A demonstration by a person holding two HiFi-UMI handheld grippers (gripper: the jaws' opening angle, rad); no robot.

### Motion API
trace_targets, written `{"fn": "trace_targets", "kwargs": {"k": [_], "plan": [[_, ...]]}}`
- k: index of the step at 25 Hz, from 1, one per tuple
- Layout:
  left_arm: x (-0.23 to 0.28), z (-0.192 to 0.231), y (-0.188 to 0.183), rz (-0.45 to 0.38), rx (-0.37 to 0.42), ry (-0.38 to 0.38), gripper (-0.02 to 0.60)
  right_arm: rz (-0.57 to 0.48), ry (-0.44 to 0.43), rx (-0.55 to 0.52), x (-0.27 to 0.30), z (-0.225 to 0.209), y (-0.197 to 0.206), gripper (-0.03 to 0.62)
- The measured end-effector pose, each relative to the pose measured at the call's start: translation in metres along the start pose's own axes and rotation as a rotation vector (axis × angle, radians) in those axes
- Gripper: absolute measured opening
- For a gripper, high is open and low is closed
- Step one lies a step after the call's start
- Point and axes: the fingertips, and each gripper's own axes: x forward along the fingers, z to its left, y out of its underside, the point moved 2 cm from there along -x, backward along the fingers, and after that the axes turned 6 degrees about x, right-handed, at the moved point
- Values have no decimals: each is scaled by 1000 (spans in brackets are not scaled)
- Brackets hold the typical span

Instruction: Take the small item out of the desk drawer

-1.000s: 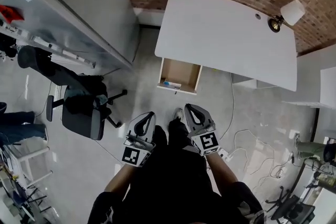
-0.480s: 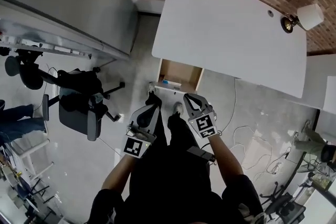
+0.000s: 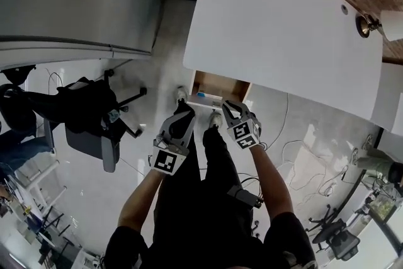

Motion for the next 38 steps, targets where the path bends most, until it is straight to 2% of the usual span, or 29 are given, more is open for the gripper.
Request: {"fn": "trace_targets", "kwargs": {"k": [4,7,9,15,27,29,34,38], "plan": [[33,11,38,18,40,64,47,122,-33,-62,53,-13,36,124],[56,9,72,57,124,135,119,190,-51,-78,83,-22,62,124],[69,7,95,101,201,188,140,233,-63,-80,99,-26,79,124],[99,11,147,219,321,265,183,342,-107,-112,132,-30,118,124],[139,21,208,362,525,419,221,454,-202,-195,168,-33,150,124],[143,22,219,388,550,431,225,464,-204,-210,171,-32,155,124],[156,22,242,472,678,490,236,481,-194,-213,180,-34,159,124],[168,20,256,526,722,536,242,487,-195,-209,179,-39,160,141]]}}
